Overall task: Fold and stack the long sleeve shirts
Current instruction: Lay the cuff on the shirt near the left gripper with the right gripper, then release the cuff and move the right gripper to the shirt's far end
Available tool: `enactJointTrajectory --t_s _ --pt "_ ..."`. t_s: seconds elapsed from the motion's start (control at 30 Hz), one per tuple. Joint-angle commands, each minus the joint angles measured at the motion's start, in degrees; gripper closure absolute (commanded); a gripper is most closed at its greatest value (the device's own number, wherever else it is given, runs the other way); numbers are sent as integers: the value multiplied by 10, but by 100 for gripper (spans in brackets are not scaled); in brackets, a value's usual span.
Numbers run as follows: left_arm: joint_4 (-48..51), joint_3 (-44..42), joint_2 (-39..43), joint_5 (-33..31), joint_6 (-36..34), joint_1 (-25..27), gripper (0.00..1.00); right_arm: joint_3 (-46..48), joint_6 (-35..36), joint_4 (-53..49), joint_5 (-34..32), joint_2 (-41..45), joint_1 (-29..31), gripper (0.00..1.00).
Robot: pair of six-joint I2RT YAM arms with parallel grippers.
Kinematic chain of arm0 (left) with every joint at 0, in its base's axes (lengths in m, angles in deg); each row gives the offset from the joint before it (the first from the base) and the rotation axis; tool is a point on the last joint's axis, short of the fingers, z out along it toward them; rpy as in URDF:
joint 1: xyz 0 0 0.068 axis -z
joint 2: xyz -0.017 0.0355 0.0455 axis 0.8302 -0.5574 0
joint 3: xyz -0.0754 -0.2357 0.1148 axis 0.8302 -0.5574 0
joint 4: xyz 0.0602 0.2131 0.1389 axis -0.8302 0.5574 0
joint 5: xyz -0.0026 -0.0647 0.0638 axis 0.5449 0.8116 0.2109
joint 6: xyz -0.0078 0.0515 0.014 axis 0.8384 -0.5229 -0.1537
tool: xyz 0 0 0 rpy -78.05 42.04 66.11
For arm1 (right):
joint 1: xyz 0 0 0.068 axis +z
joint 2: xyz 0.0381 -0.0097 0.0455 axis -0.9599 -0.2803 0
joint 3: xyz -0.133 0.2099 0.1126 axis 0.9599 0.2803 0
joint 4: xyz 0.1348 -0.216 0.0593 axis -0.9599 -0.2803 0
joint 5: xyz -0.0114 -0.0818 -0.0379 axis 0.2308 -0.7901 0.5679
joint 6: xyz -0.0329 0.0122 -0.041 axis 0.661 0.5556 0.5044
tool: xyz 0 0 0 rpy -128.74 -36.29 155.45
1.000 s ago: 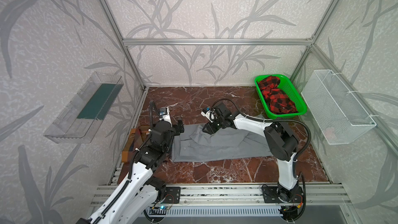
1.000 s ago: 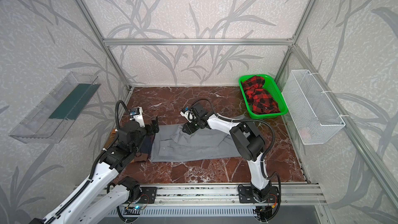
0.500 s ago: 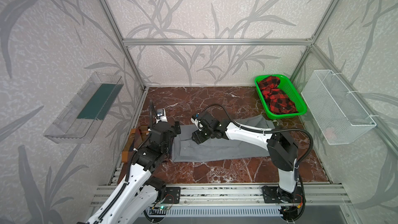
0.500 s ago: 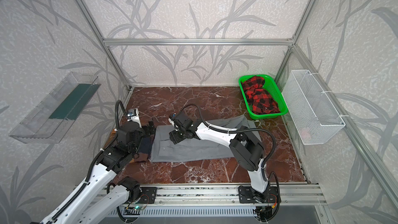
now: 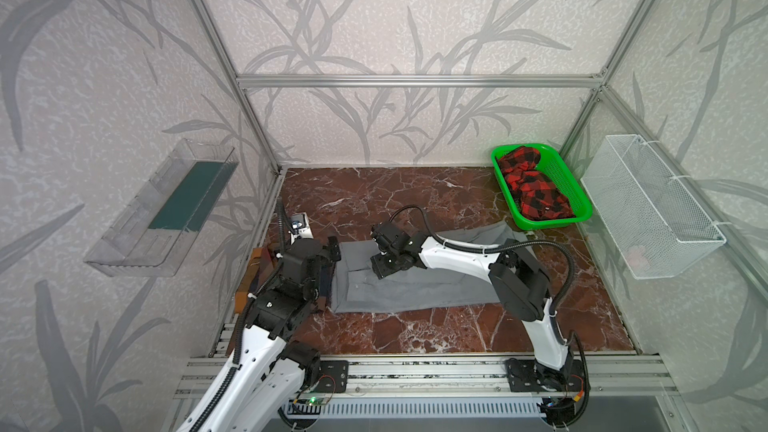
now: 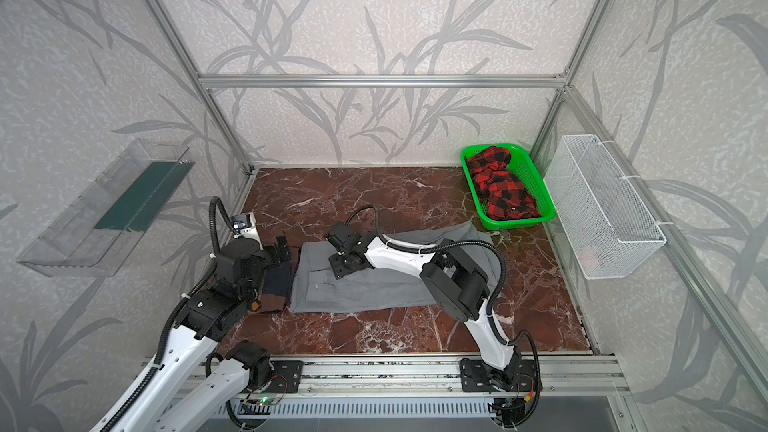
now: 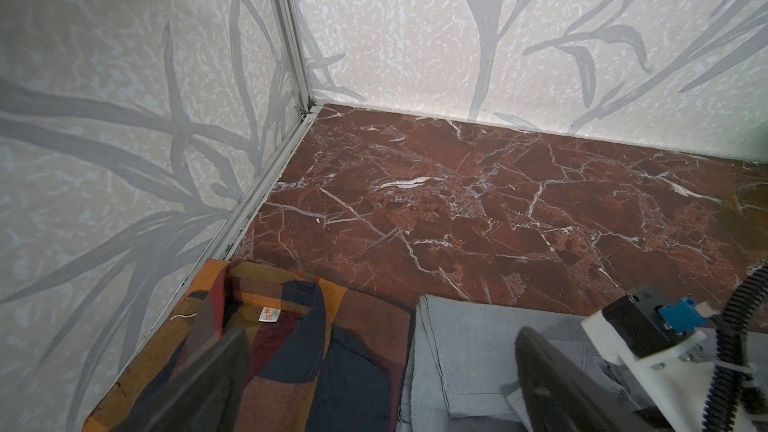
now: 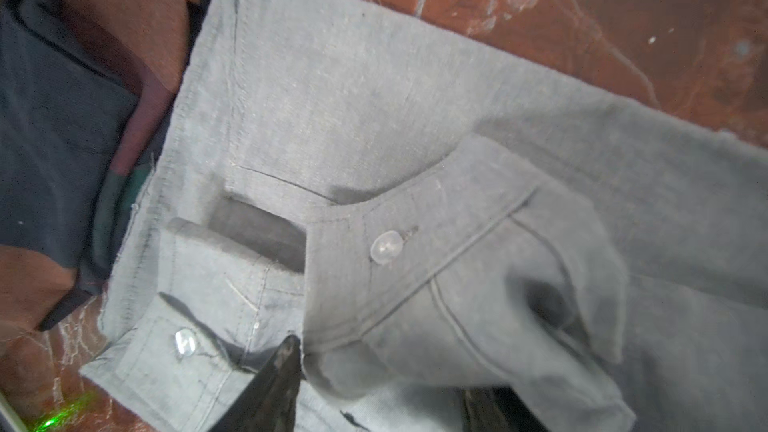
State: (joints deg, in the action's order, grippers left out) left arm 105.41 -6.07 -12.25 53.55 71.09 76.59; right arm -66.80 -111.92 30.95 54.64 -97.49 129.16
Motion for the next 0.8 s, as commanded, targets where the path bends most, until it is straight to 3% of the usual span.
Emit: enactJointTrajectory --t_s 0.0,0.37,0.47,0.6,0.77 --pt "15 7 6 8 8 -4 1 -26 -9 5 4 -23 -5 48" --pt "15 9 -18 40 17 -8 2 9 3 40 30 30 -6 93" --pt "14 8 -15 37 16 -10 2 31 20 85 78 45 -8 100" --pt "10 5 -14 35 16 -11 2 57 40 151 146 59 -9 100" --pt "12 6 -21 31 16 -12 2 76 16 227 191 39 -15 100"
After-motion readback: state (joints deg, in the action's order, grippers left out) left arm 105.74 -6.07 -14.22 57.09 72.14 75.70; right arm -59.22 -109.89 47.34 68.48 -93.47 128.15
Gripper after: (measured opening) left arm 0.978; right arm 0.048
